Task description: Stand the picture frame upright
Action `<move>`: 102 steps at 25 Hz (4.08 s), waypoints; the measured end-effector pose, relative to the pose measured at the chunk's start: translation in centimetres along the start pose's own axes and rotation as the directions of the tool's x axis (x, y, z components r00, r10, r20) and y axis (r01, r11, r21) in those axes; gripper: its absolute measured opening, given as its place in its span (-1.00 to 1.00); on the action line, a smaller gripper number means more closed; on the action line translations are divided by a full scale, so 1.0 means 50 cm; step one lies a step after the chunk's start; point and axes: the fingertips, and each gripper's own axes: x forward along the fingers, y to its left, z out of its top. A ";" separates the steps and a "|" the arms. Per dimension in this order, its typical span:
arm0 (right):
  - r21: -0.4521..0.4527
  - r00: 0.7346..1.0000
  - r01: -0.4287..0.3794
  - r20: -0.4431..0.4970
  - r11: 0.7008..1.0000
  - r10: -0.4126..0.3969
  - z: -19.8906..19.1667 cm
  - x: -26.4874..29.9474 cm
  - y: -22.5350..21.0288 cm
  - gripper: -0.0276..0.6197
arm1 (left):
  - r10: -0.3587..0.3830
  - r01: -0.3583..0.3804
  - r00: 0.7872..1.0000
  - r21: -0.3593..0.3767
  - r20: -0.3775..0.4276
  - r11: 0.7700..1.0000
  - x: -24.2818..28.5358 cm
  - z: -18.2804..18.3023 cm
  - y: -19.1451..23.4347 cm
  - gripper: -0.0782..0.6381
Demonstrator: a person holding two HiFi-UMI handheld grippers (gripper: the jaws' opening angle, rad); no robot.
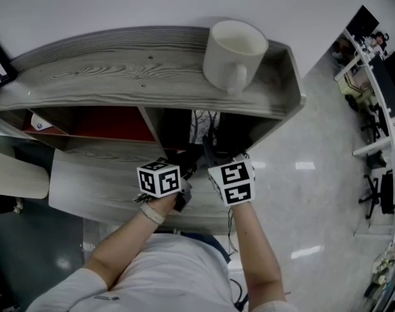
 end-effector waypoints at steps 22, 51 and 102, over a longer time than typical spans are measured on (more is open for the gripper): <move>0.031 0.998 -0.005 -0.062 0.999 0.007 -0.087 0.002 0.028 -0.73 | -0.007 0.007 1.000 0.025 -0.019 1.000 0.001 -0.002 0.000 -0.69; 0.012 0.985 0.043 -0.170 0.999 -0.040 -0.087 0.018 0.021 -0.78 | 0.012 -0.004 0.998 -0.126 0.067 0.992 -0.027 0.063 0.012 -0.69; -0.264 0.938 0.045 -0.321 0.963 -0.132 -0.065 0.144 -0.014 -0.78 | 0.097 -0.096 0.995 -0.045 0.009 0.994 -0.248 -0.061 0.058 -0.70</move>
